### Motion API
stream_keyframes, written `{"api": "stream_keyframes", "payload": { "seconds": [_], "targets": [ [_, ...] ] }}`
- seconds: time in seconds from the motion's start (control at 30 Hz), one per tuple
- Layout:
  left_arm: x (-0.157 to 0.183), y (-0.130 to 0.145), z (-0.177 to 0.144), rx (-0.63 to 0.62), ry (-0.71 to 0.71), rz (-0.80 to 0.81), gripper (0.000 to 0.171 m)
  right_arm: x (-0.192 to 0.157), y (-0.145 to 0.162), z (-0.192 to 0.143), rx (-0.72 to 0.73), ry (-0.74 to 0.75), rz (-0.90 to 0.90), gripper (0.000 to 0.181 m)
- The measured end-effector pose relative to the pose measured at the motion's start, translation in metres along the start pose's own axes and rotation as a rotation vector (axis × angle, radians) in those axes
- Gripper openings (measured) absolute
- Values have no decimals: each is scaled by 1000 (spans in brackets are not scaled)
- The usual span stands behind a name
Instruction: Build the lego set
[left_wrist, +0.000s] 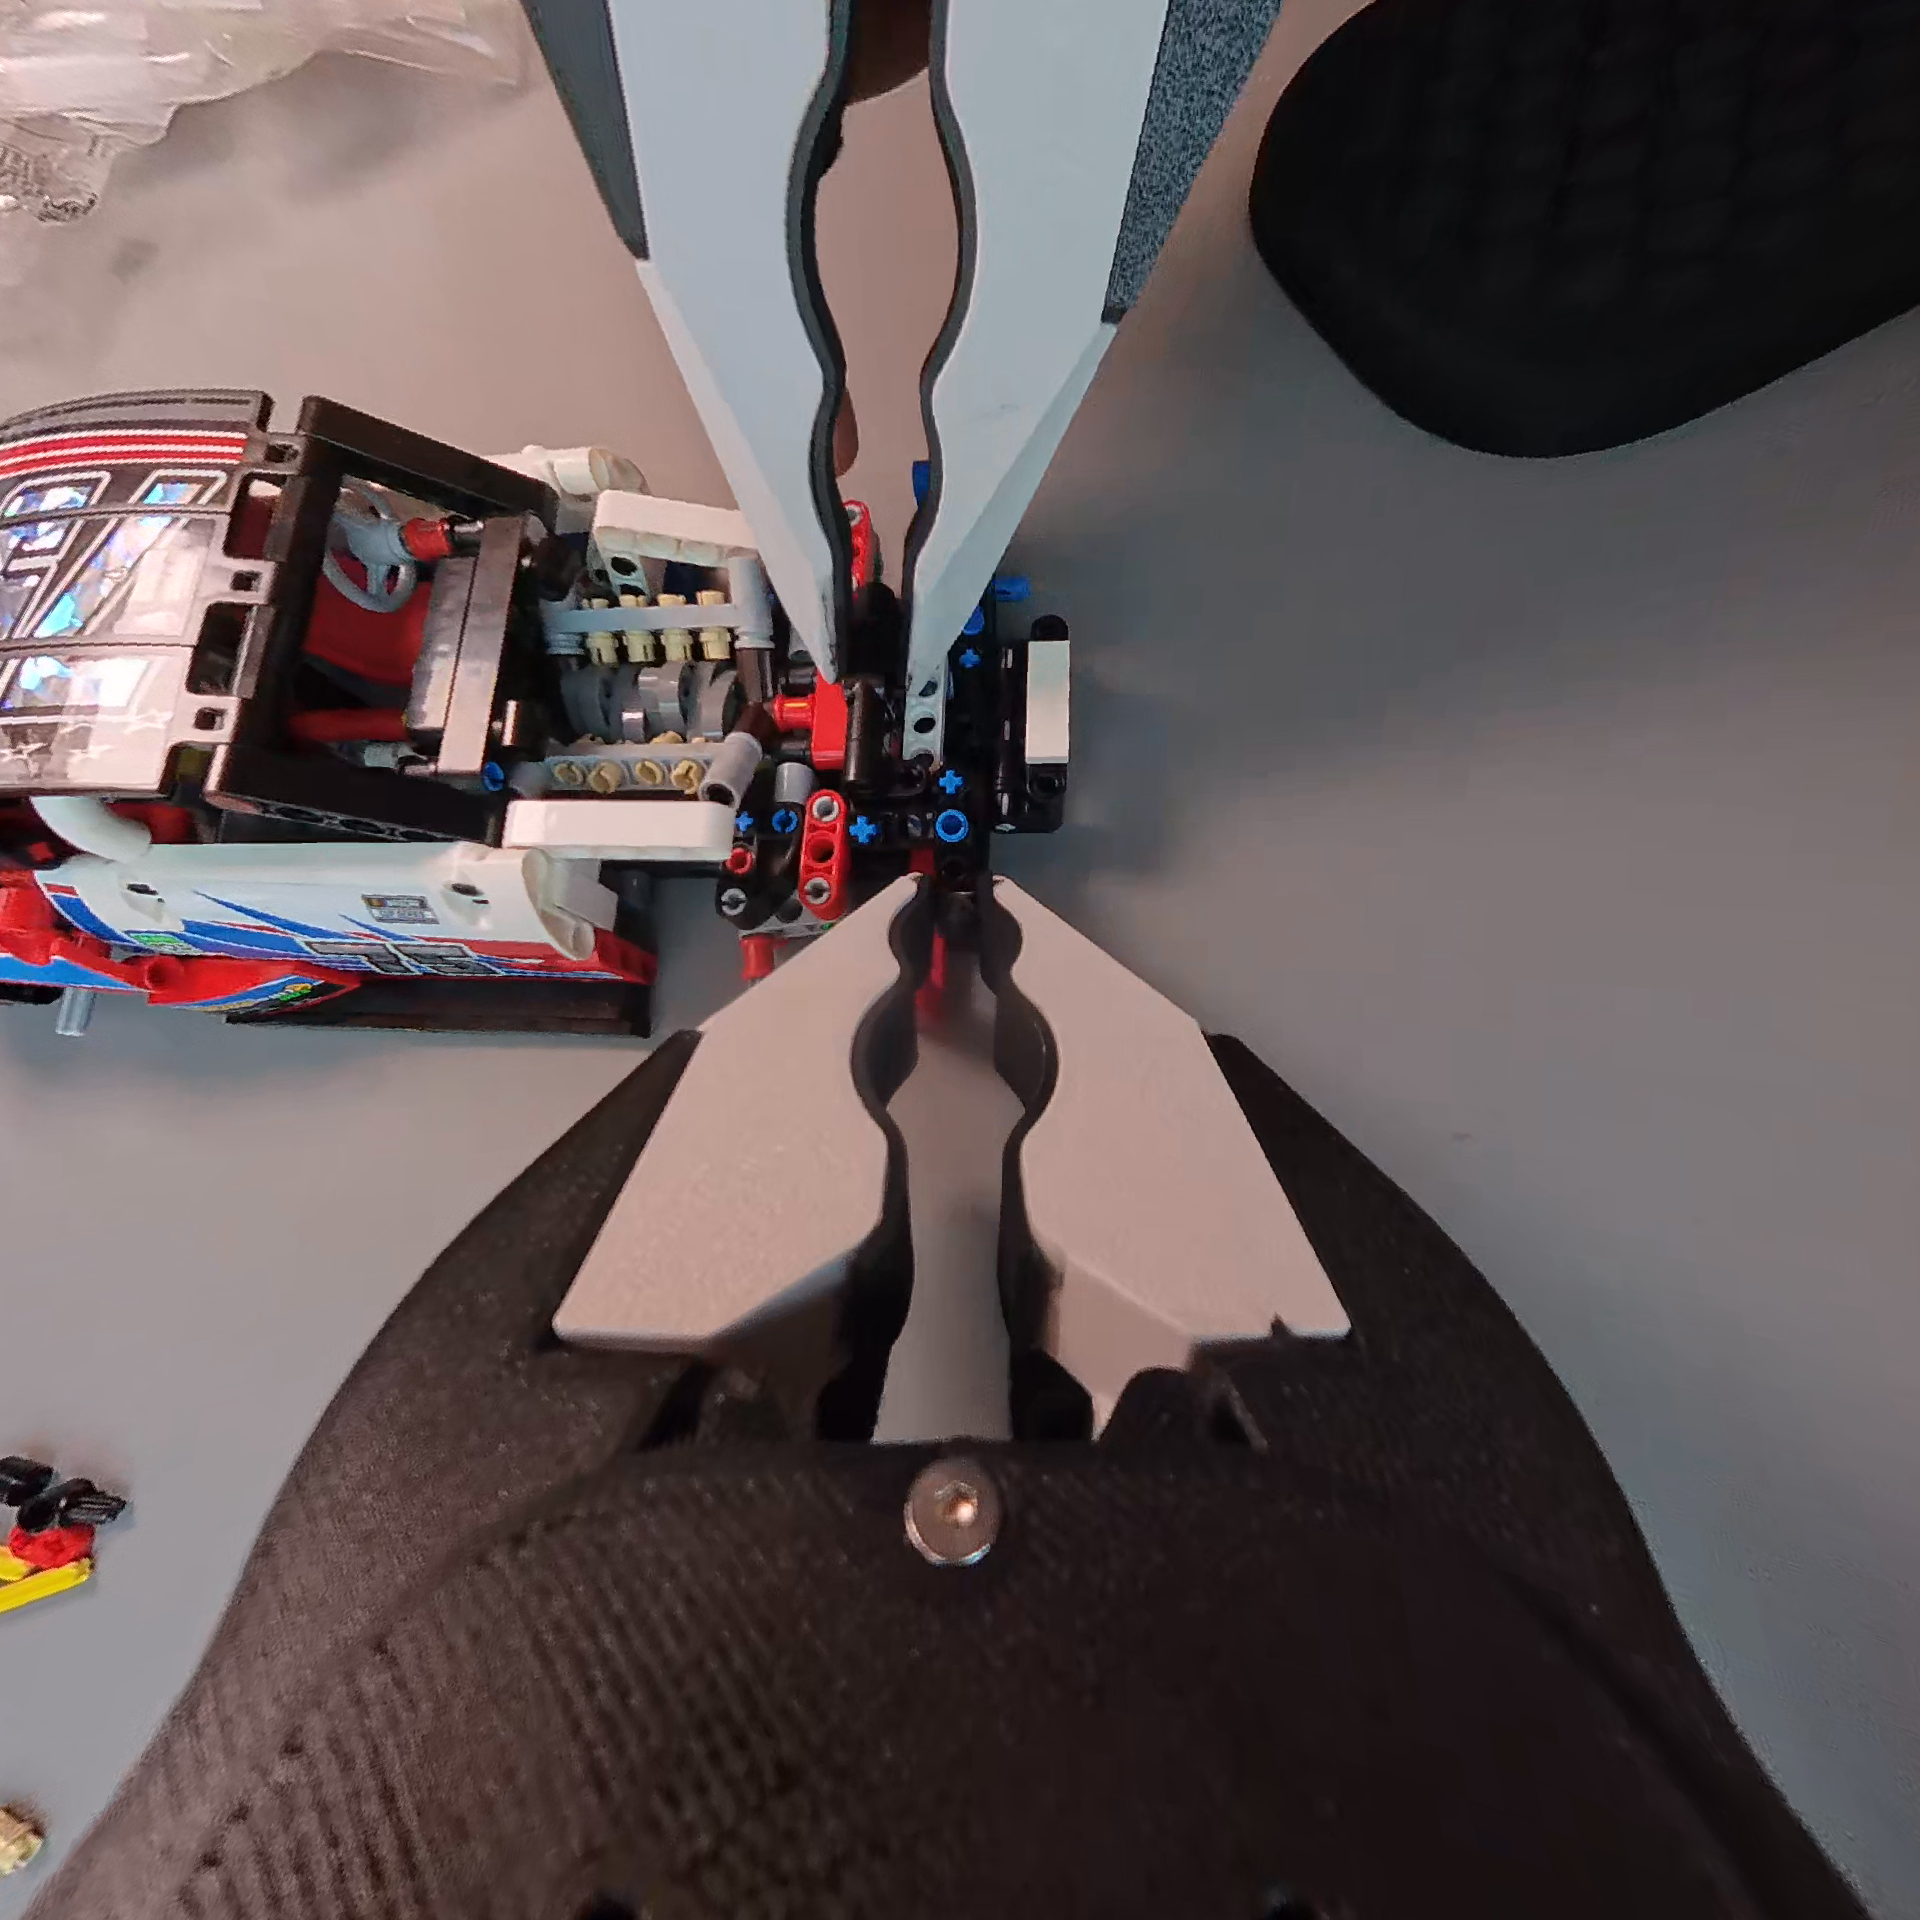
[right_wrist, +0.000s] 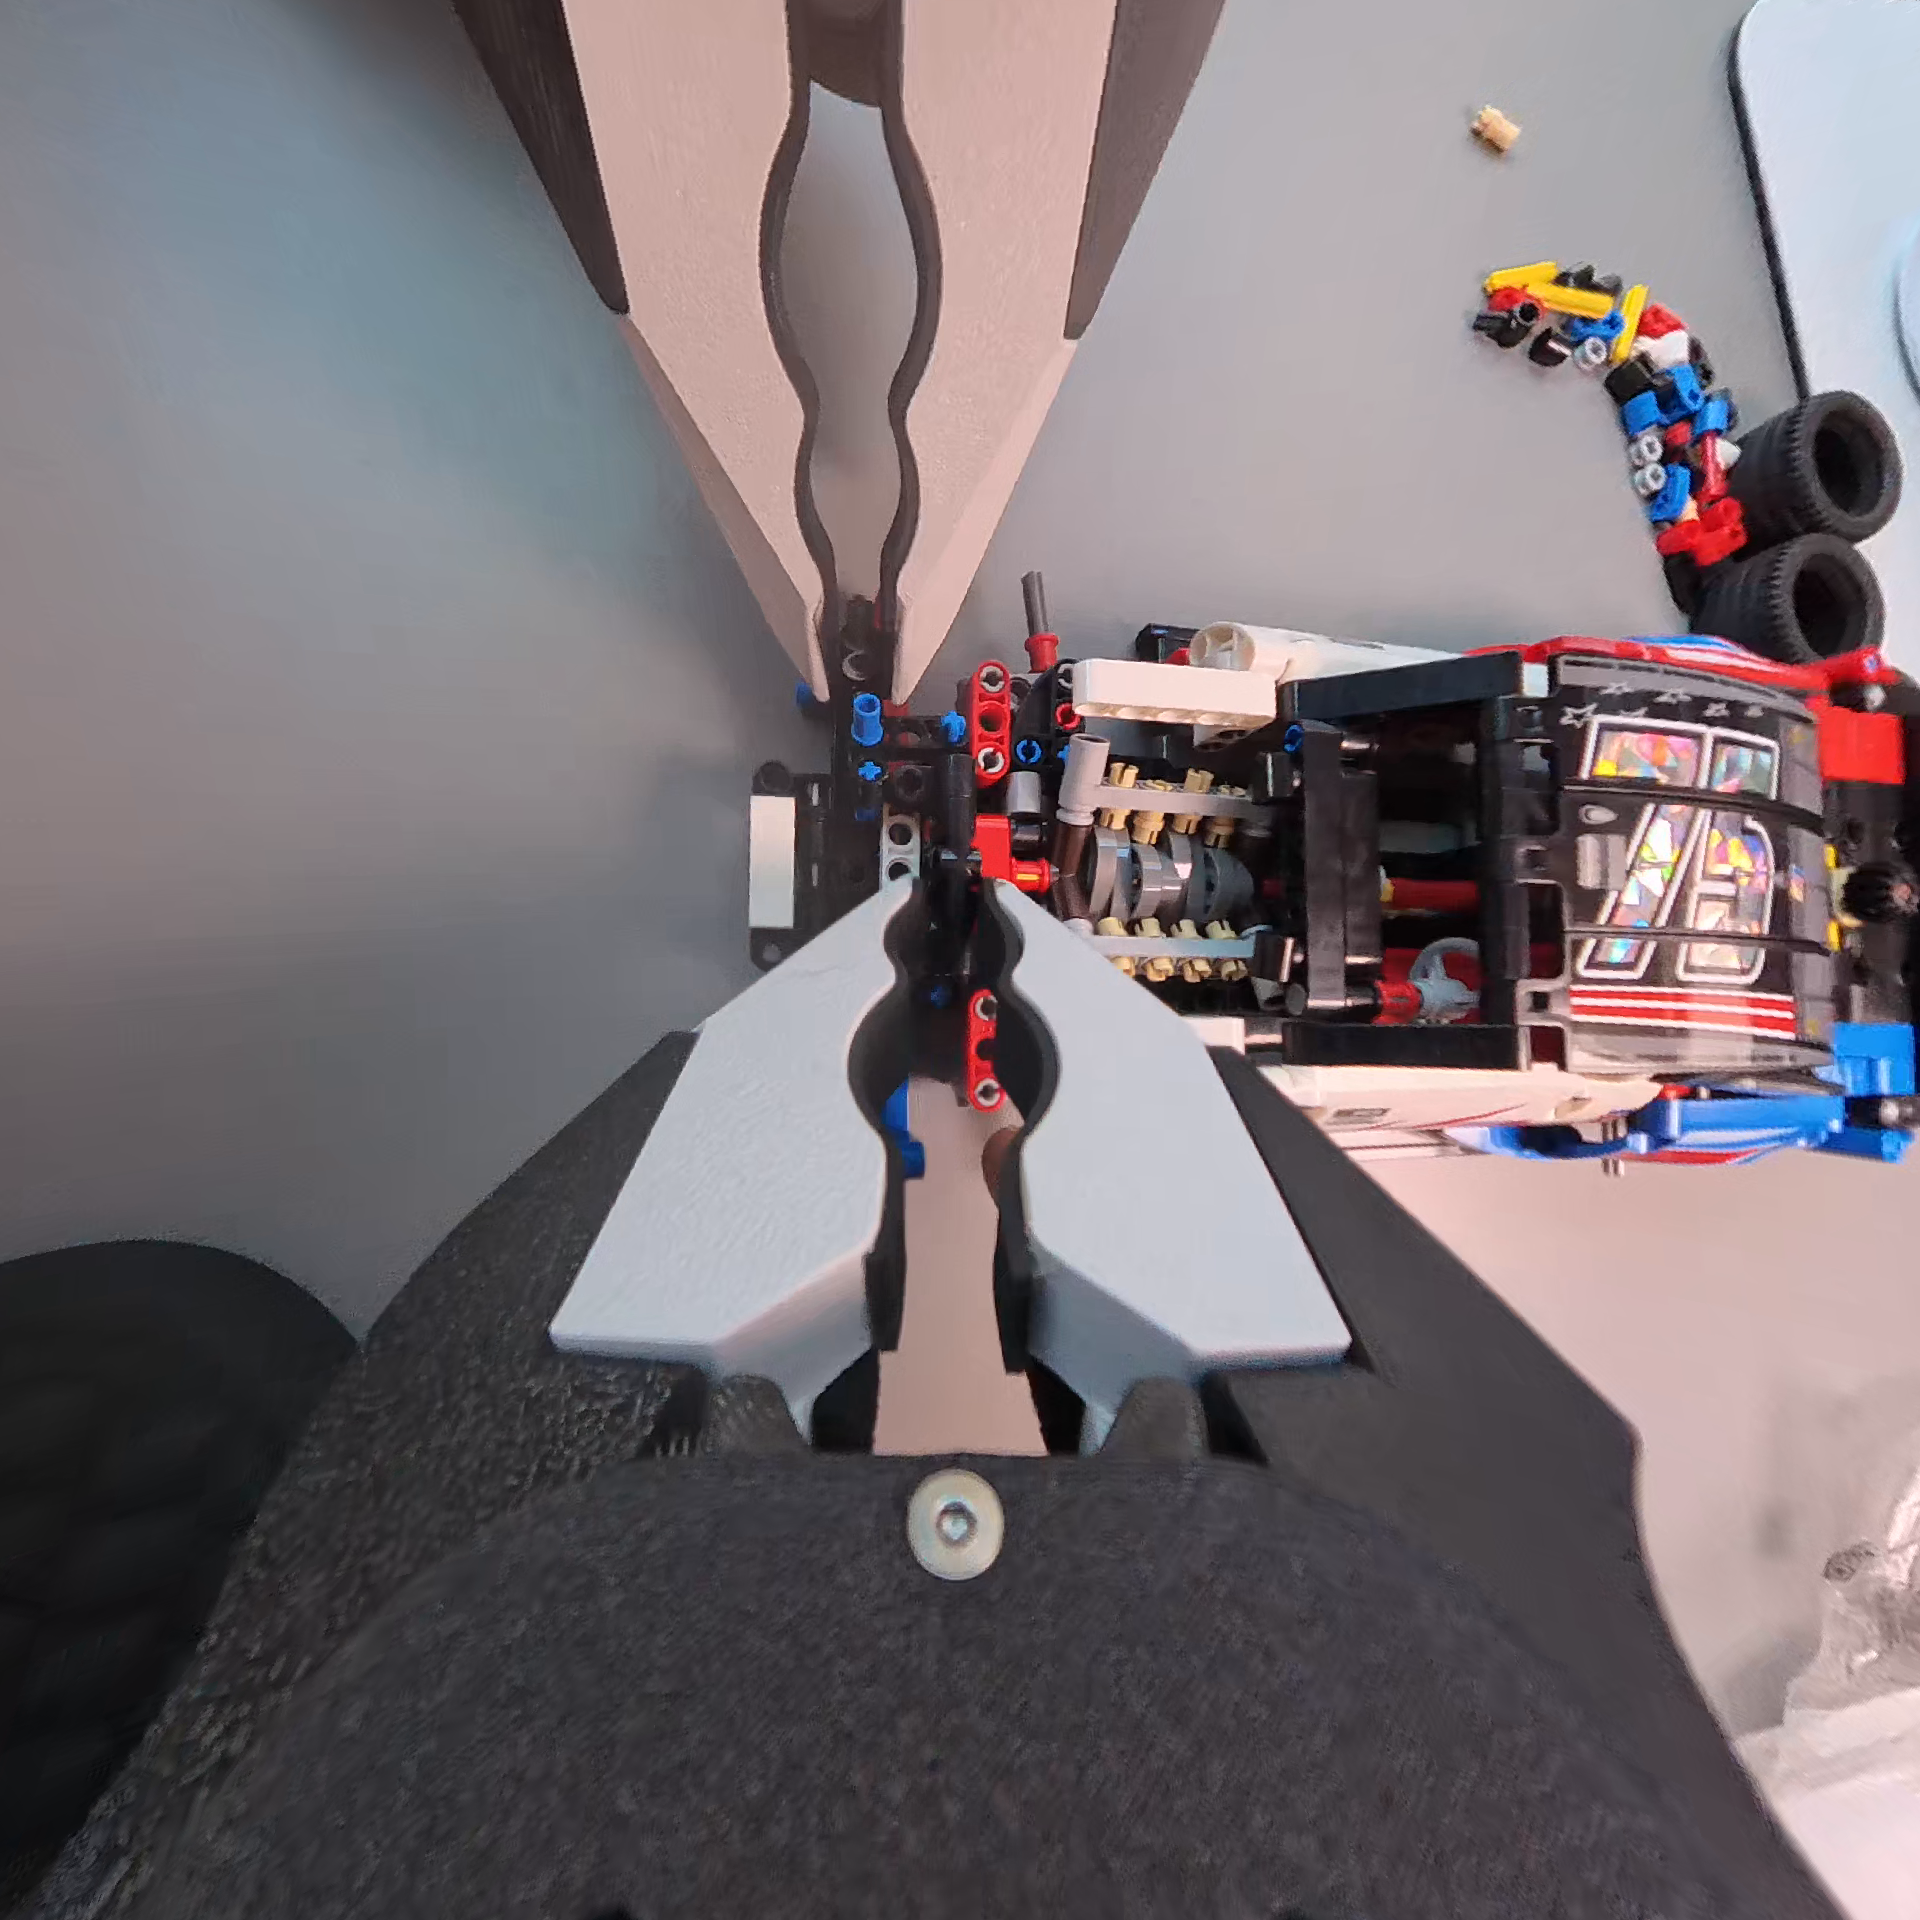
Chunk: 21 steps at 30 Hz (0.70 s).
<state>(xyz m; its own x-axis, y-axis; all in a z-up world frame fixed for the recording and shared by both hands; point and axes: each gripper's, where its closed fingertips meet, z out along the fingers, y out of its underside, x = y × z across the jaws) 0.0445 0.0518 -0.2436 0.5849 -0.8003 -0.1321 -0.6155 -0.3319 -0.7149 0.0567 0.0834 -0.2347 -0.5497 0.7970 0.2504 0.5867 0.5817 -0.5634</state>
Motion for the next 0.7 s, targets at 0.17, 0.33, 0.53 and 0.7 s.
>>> {"api": "stream_keyframes", "payload": {
  "seconds": [0.17, 0.33, 0.53, 0.7],
  "targets": [
    [2, 11, -11, -117, 21, 60, 6, -5, -12, 6, 31, -56, -51, 5],
    [7, 28, -27, -236, 58, 206, 6, -15, -30, 16, 95, -90, -76, 6],
    [11, 40, -40, -338, 178, 341, 6, -25, -45, 23, 119, -97, -70, 7],
    [10, 52, -40, -454, 236, 357, 6, -24, -47, 25, 119, -66, -45, 8]
  ]
}}
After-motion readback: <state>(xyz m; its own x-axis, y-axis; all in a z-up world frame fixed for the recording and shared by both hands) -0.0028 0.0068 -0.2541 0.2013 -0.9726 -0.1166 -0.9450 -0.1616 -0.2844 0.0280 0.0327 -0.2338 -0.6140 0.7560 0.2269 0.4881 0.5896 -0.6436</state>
